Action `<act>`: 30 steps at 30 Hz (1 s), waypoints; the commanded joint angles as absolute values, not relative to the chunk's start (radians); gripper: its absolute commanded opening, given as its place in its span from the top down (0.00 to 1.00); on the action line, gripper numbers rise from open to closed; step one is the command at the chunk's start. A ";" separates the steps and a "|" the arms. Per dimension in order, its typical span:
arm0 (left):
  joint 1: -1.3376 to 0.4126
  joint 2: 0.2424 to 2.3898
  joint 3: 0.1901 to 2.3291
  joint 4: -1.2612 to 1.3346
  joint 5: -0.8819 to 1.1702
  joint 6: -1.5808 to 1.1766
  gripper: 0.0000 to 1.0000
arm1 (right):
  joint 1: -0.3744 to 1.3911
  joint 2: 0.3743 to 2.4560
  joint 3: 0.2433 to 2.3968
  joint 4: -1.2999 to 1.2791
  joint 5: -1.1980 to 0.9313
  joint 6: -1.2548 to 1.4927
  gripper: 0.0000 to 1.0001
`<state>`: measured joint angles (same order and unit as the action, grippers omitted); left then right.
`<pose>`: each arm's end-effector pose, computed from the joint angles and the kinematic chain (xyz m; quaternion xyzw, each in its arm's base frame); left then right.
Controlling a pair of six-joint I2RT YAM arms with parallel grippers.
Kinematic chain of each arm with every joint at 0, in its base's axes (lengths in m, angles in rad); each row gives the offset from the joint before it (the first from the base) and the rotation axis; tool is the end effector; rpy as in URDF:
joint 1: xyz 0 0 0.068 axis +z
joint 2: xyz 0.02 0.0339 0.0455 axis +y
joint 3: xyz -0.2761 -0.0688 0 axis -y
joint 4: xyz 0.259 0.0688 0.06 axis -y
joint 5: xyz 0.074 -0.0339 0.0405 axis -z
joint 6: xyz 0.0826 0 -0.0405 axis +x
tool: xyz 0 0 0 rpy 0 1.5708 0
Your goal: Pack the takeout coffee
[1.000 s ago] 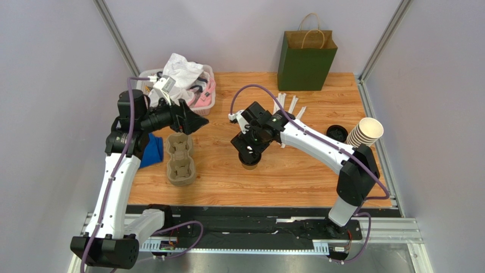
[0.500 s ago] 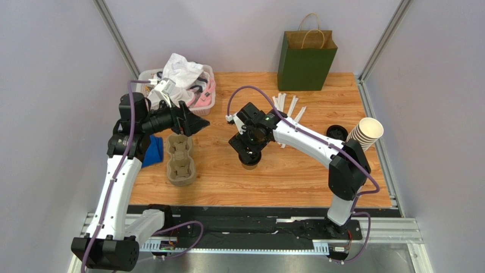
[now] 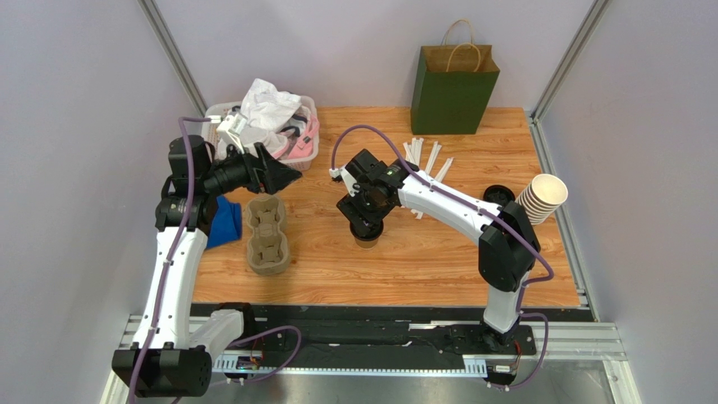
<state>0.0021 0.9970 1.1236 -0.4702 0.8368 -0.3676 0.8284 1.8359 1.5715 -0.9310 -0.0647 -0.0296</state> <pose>0.2414 -0.0608 0.3940 0.0927 0.7773 -0.4223 0.4570 0.2769 0.3097 0.2247 -0.4139 0.8904 0.1018 0.1595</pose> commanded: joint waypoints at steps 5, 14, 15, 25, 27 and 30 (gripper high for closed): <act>0.169 1.058 1.103 -0.397 0.916 -0.482 0.09 | 0.833 1.928 1.767 -0.884 -0.017 -0.072 0.36; 0.227 1.094 1.141 -0.529 0.907 -0.373 0.10 | 0.818 2.138 2.075 -0.839 0.018 -0.109 0.36; 0.235 1.092 1.144 -0.546 0.904 -0.341 0.10 | 0.818 2.157 2.106 -0.836 0.015 -0.110 0.36; 0.291 1.063 1.108 -0.618 0.913 -0.275 0.10 | 0.819 2.310 2.319 -0.845 -0.023 -0.155 0.33; 0.291 1.065 1.097 -0.620 0.913 -0.267 0.10 | 0.819 2.321 2.325 -0.847 -0.025 -0.167 0.33; 0.295 1.071 1.094 -0.635 0.907 -0.258 0.10 | 0.819 2.330 2.324 -0.847 -0.023 -0.178 0.33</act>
